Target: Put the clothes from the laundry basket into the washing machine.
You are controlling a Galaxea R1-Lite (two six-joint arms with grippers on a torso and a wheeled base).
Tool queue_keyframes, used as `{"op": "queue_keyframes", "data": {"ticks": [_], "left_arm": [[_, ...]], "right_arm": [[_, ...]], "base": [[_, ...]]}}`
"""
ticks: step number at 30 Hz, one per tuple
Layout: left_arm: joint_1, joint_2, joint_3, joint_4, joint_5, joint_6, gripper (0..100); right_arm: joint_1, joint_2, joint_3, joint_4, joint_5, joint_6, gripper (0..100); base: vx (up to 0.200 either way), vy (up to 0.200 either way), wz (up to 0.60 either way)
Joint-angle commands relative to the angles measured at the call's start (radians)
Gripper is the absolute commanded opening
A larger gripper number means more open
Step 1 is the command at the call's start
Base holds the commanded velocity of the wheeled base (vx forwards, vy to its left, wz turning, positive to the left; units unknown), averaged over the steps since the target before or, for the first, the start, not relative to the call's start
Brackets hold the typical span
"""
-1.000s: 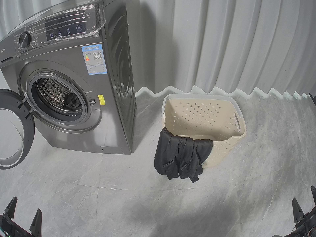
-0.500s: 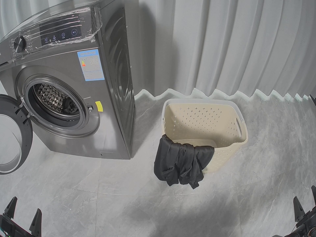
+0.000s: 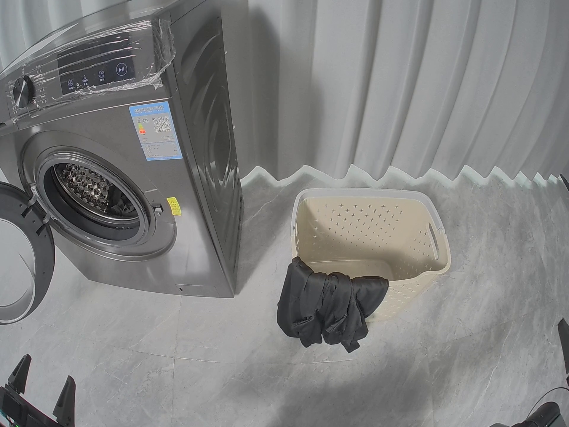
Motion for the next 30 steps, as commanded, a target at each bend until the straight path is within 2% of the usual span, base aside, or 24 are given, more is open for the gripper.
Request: {"op": "queue_keyframes", "data": {"ticks": [1,3,4,6,11,13,17,21,22,25,30], "left_arm": [[0.0,-0.016,0.016,0.0,0.001,-0.003,100],[0.0,-0.016,0.016,0.0,0.001,-0.004,100],[0.0,-0.016,0.016,0.0,0.001,-0.004,100],[0.0,-0.016,0.016,0.0,0.001,-0.004,100],[0.0,-0.016,0.016,0.0,0.001,-0.004,100],[0.0,-0.016,0.016,0.001,0.001,-0.004,100],[0.0,-0.016,0.016,0.001,0.001,-0.007,100],[0.0,-0.016,0.016,0.001,0.001,-0.006,100],[0.0,-0.016,0.016,0.0,0.001,-0.007,100],[0.0,-0.016,0.016,0.001,0.001,-0.007,100],[0.0,-0.016,0.016,0.001,0.001,-0.007,100]], "right_arm": [[0.116,0.558,-0.096,-0.047,0.106,-0.014,100],[0.139,0.613,-0.096,-0.081,0.107,-0.028,100],[0.192,0.696,-0.095,-0.155,0.104,-0.031,100],[0.249,0.791,-0.095,-0.247,0.095,-0.022,100],[0.269,0.921,-0.099,-0.311,0.078,-0.009,100],[0.268,1.038,-0.108,-0.359,0.047,0.011,100],[0.277,1.162,-0.115,-0.472,0.038,0.064,100],[0.355,1.251,-0.116,-0.537,0.012,0.115,100],[0.383,1.274,-0.121,-0.546,-0.014,0.14,100],[0.413,1.334,-0.157,-0.56,-0.057,0.19,100],[0.415,1.401,-0.177,-0.566,-0.069,0.193,100]], "base": [[0.0,0.0,0.0],[0.0,0.0,0.0],[0.0,0.0,0.0],[0.0,0.0,0.0],[0.0,0.0,0.0],[0.0,0.0,0.0],[0.0,0.0,0.0],[0.0,0.0,0.0],[0.0,0.0,0.0],[0.0,0.0,0.0],[0.0,0.0,0.0]]}}
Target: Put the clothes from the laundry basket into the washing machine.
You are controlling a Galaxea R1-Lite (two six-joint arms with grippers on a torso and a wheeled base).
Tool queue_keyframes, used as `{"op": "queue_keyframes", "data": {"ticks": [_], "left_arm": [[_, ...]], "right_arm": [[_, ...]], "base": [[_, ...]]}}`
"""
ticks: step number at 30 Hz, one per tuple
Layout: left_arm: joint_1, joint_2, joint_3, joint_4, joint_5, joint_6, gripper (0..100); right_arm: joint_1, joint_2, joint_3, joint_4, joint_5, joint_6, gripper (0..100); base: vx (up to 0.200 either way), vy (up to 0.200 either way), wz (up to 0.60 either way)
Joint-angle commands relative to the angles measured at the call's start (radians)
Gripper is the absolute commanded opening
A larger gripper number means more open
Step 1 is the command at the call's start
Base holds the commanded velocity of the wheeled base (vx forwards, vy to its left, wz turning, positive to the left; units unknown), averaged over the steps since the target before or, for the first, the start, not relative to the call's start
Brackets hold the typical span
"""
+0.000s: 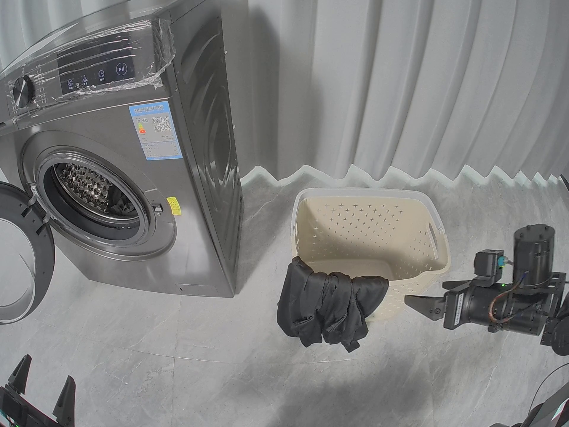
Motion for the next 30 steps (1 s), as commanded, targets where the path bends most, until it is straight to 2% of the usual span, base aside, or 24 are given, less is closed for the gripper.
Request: {"op": "queue_keyframes", "data": {"ticks": [1,5,6,8,9,14,16,19,26,29,30], "left_arm": [[0.0,-0.016,0.016,0.0,0.0,0.0,100],[0.0,-0.016,0.016,0.0,0.0,-0.002,100],[-0.001,-0.015,0.016,0.0,0.0,-0.002,100],[0.0,-0.015,0.016,0.0,0.0,-0.002,100],[0.0,-0.015,0.016,0.0,0.0,-0.002,100],[0.0,-0.015,0.016,0.0,0.0,-0.002,100],[0.0,-0.016,0.016,0.0,0.0,-0.002,100],[0.0,-0.015,0.016,0.0,0.0,-0.002,100],[0.0,-0.015,0.016,0.0,0.0,-0.002,100],[0.0,-0.016,0.016,0.0,0.0,-0.002,100],[0.0,-0.016,0.016,0.0,0.0,-0.002,100]], "right_arm": [[0.025,0.151,-0.037,-0.011,-0.013,0.015,100],[0.02,0.205,-0.083,-0.021,-0.01,0.032,100],[0.023,0.248,-0.108,-0.047,-0.011,0.072,100],[0.023,0.294,-0.113,-0.073,-0.014,0.086,100],[0.023,0.314,-0.113,-0.084,-0.017,0.086,100],[0.022,0.456,-0.119,-0.199,-0.114,0.077,100],[0.016,0.515,-0.137,-0.227,-0.132,0.075,100],[0.013,0.568,-0.177,-0.235,-0.148,0.077,100],[-0.007,0.671,-0.263,-0.231,-0.152,0.086,100],[-0.007,0.711,-0.284,-0.233,-0.168,0.086,100],[-0.007,0.743,-0.303,-0.239,-0.186,0.086,100]], "base": [[0.0,0.0,0.0],[0.0,0.0,0.0],[0.0,0.0,0.0],[0.0,0.0,0.0],[0.0,0.0,0.0],[0.0,0.0,0.0],[0.0,0.0,0.0],[0.0,0.0,0.0],[0.0,0.0,0.0],[0.0,0.0,0.0],[0.0,0.0,0.0]]}}
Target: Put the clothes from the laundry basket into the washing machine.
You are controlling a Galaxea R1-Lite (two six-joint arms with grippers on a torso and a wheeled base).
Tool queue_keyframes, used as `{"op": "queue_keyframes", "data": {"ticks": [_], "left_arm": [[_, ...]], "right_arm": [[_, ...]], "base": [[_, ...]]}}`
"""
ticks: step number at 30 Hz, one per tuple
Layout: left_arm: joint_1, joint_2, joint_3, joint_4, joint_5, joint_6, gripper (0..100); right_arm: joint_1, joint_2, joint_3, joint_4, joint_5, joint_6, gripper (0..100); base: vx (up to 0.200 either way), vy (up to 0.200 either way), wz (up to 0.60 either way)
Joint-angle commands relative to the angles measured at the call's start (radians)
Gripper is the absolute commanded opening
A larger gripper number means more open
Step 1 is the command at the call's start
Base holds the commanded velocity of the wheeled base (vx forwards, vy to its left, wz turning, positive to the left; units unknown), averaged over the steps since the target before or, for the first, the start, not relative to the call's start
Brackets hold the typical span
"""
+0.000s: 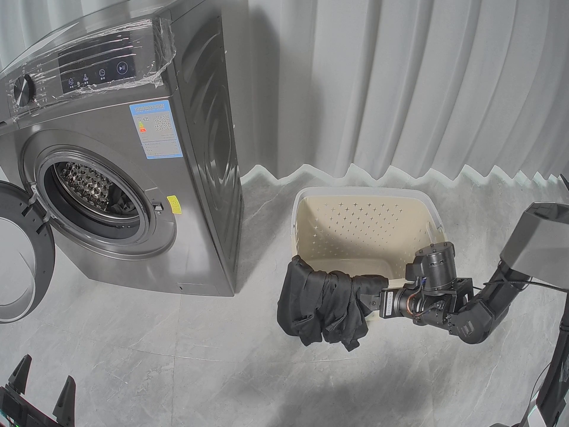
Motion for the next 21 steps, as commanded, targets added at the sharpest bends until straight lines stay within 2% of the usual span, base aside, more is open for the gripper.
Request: {"op": "queue_keyframes", "data": {"ticks": [1,5,12,21], "left_arm": [[0.0,-0.016,0.016,0.0,0.0,-0.002,100],[0.0,-0.016,0.016,0.0,0.0,0.0,100],[0.0,-0.015,0.016,0.0,0.0,0.0,100],[0.0,-0.015,0.016,0.0,0.0,0.0,100]], "right_arm": [[-0.006,0.121,-0.054,-0.009,-0.026,0.001,100],[-0.004,0.148,-0.083,0.002,-0.031,0.006,100],[-0.004,0.236,-0.193,0.002,-0.032,0.064,100],[-0.01,0.282,-0.261,-0.009,-0.034,0.078,100]], "base": [[0.0,0.0,0.0],[0.0,0.0,0.0],[0.0,0.0,0.0],[0.0,0.0,0.0]]}}
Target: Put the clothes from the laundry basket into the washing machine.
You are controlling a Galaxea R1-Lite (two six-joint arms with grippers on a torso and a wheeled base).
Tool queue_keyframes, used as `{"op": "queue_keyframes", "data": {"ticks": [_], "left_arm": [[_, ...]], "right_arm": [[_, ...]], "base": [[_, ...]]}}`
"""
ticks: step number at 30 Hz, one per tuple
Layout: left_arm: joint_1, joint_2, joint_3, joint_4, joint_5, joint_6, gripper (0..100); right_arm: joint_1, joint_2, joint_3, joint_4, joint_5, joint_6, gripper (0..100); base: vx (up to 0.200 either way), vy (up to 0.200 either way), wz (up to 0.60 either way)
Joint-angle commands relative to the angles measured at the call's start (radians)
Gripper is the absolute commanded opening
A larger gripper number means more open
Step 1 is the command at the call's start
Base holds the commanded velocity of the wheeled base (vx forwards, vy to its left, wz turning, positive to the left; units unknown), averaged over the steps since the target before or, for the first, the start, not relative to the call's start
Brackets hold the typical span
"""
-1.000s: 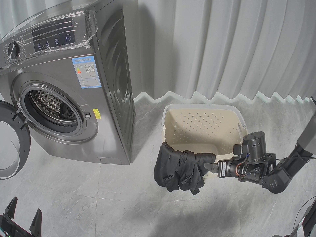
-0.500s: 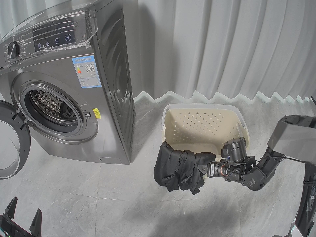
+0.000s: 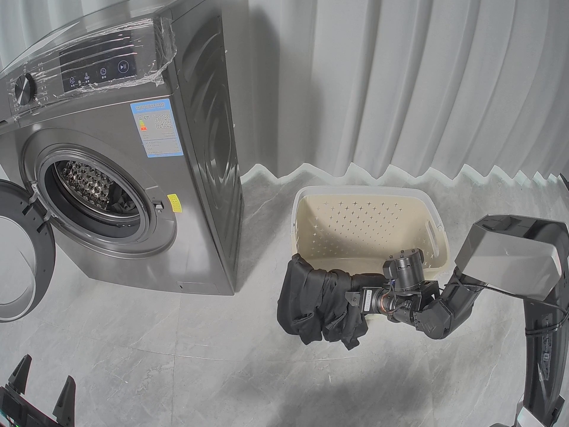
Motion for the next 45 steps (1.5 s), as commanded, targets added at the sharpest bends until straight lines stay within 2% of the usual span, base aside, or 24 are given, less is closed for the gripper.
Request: {"op": "queue_keyframes", "data": {"ticks": [1,6,7,18,22,37,45], "left_arm": [[0.0,-0.015,0.016,0.0,0.0,0.0,100],[0.0,-0.015,0.016,0.0,0.0,0.0,100],[0.0,-0.015,0.016,0.0,0.0,0.0,100],[0.0,-0.015,0.016,0.0,0.0,-0.002,100],[0.0,-0.016,0.016,0.0,0.0,-0.002,100],[0.0,-0.015,0.016,0.0,0.0,-0.002,100],[0.0,-0.015,0.016,0.0,0.0,-0.002,100]], "right_arm": [[-0.008,0.032,-0.038,-0.008,-0.002,0.006,100],[-0.009,0.032,-0.056,-0.012,-0.002,0.013,100],[-0.008,0.032,-0.059,-0.017,-0.002,0.014,0],[-0.011,0.057,-0.059,-0.081,-0.019,0.017,0],[-0.005,0.026,-0.024,-0.081,-0.019,0.017,0],[0.025,-0.302,0.135,-0.057,-0.022,-0.007,0],[0.025,-0.414,0.148,-0.058,-0.022,-0.017,0]], "base": [[0.0,0.0,0.0],[0.0,0.0,0.0],[0.0,0.0,0.0],[0.0,0.0,0.0],[0.0,0.0,0.0],[0.0,0.0,0.0],[0.0,0.0,0.0]]}}
